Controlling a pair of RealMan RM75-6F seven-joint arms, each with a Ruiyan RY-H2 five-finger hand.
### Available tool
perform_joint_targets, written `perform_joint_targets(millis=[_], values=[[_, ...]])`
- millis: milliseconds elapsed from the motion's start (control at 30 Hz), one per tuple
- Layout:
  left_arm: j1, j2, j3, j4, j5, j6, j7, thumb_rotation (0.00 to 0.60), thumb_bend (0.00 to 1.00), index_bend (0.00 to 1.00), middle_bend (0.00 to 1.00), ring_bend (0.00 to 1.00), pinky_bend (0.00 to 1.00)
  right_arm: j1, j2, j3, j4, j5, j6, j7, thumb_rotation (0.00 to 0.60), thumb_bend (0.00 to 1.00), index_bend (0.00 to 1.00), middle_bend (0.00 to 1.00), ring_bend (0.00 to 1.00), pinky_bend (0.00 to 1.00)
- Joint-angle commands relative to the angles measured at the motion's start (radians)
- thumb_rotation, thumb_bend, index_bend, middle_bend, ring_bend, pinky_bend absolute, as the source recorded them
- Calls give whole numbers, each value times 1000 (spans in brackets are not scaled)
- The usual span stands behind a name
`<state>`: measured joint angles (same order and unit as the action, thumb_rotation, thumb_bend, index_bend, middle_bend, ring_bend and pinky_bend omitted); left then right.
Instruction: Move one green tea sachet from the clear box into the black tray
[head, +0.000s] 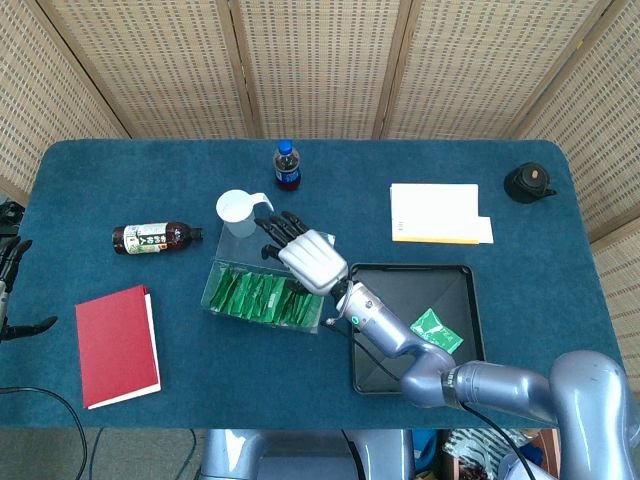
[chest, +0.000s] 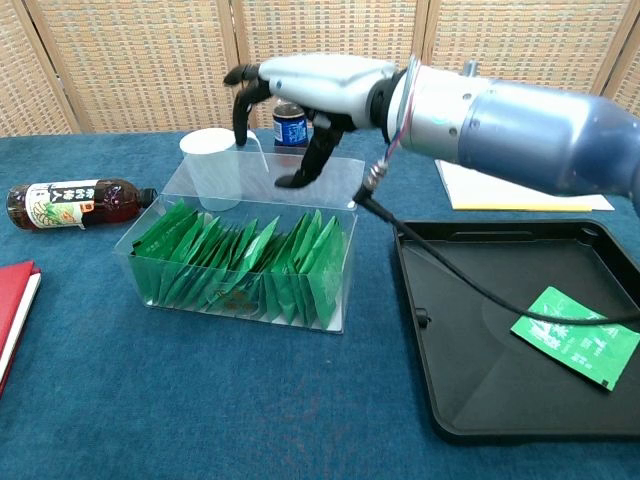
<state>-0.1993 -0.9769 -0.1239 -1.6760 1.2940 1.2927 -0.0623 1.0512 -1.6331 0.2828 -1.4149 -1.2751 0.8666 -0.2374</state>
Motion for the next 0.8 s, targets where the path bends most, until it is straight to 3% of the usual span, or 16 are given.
perform_joint_targets(millis=[33,400,800], values=[[-1,0,0,1,0,-1,-3,600,79,0,0,0,0,6,-4,-36,-9,-39,-14,5,600,415,423,101,0,0],[-2,3,4,2,9,-3,-14,600,79,0,0,0,0,12,-24,-70,-18,-66,-20,-22,600,415,462,117,0,0],[-2,6,6,0,14,-1,-17,600,80,0,0,0,0,33,-95,-43,36,15,-29,-95,600,415,463,113,0,0]])
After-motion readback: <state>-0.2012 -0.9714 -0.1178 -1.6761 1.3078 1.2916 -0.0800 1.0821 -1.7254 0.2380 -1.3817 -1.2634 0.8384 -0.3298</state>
